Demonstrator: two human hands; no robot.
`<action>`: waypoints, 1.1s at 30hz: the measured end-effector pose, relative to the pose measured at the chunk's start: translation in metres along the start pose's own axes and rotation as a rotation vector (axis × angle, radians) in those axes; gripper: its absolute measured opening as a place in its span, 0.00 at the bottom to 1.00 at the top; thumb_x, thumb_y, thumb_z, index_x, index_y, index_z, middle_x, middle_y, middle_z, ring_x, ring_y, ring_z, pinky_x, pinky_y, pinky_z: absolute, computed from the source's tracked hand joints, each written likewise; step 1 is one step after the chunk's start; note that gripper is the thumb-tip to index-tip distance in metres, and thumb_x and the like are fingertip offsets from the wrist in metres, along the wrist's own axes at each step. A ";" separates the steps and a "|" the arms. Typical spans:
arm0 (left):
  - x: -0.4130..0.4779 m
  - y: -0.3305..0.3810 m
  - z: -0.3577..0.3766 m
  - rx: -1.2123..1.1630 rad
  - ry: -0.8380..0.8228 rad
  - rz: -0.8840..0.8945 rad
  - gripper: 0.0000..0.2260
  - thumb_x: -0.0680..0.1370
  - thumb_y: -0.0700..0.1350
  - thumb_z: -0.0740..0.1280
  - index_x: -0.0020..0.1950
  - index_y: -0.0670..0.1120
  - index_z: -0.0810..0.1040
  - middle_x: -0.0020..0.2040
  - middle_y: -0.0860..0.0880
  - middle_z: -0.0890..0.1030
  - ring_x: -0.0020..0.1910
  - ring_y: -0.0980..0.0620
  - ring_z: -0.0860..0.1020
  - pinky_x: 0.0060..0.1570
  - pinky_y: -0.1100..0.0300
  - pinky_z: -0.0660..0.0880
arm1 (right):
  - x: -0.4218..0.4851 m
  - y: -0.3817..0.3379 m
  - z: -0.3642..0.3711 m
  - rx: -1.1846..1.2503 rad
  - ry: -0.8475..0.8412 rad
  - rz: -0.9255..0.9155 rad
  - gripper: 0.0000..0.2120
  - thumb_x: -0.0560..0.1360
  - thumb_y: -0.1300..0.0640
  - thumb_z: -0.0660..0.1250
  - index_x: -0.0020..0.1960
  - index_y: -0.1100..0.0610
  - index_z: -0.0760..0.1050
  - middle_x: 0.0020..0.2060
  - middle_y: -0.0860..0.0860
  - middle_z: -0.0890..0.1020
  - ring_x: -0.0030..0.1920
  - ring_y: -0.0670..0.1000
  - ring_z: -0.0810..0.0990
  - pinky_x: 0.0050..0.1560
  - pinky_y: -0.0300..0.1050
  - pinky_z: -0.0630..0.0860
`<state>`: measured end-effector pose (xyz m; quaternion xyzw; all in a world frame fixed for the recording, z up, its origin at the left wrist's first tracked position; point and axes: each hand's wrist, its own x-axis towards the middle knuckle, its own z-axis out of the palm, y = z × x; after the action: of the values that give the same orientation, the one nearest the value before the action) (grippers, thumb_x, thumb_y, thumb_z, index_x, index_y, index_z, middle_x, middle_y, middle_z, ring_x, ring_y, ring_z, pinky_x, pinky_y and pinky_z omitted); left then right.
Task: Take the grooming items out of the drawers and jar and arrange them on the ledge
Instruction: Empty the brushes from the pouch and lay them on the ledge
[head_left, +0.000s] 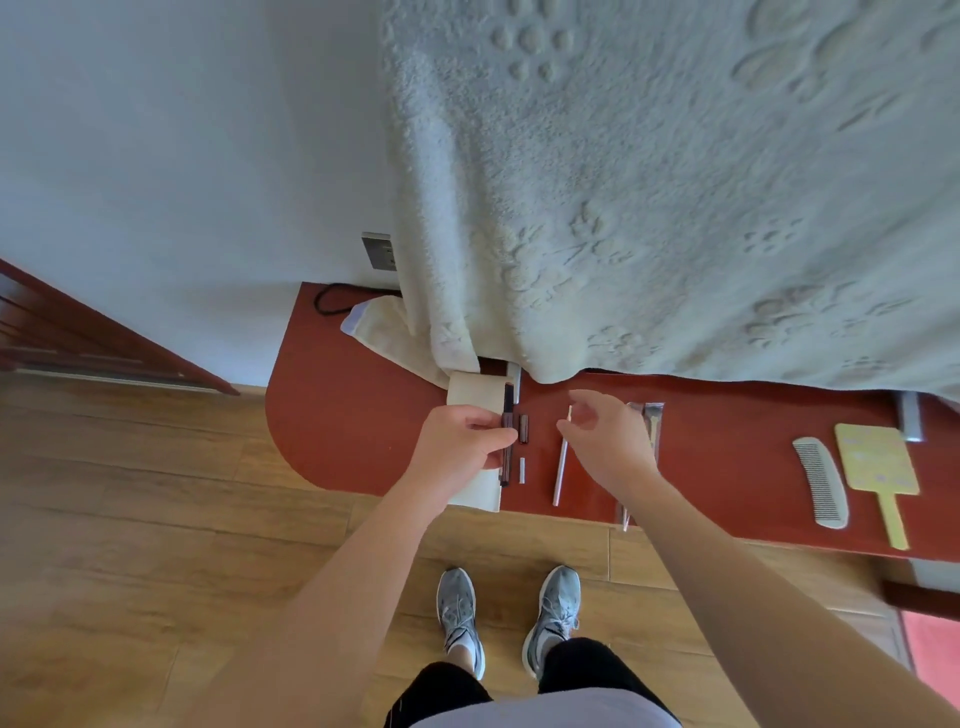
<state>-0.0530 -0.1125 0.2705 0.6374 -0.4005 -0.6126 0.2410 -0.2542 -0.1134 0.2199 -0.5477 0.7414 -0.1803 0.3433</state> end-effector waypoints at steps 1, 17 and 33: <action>0.002 0.003 0.006 0.016 -0.003 0.003 0.04 0.73 0.39 0.74 0.48 0.43 0.86 0.44 0.46 0.86 0.43 0.48 0.86 0.43 0.57 0.83 | -0.004 0.002 -0.007 0.021 0.010 -0.002 0.21 0.76 0.50 0.68 0.68 0.50 0.73 0.53 0.45 0.80 0.52 0.45 0.78 0.54 0.43 0.77; 0.044 -0.012 0.134 0.722 0.056 0.164 0.12 0.74 0.46 0.72 0.32 0.43 0.80 0.32 0.49 0.79 0.32 0.54 0.79 0.35 0.55 0.79 | -0.059 0.084 -0.081 0.079 0.169 -0.039 0.18 0.74 0.55 0.72 0.64 0.53 0.77 0.46 0.43 0.81 0.45 0.41 0.79 0.47 0.37 0.79; 0.059 -0.039 0.160 0.837 0.143 0.153 0.02 0.77 0.42 0.71 0.46 0.44 0.81 0.43 0.49 0.82 0.46 0.49 0.82 0.46 0.60 0.78 | -0.060 0.111 -0.092 0.093 0.153 -0.059 0.17 0.73 0.57 0.73 0.62 0.53 0.79 0.49 0.44 0.82 0.46 0.41 0.80 0.47 0.37 0.80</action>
<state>-0.2048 -0.1091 0.1835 0.6894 -0.6430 -0.3320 0.0335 -0.3857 -0.0305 0.2313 -0.5374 0.7397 -0.2659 0.3055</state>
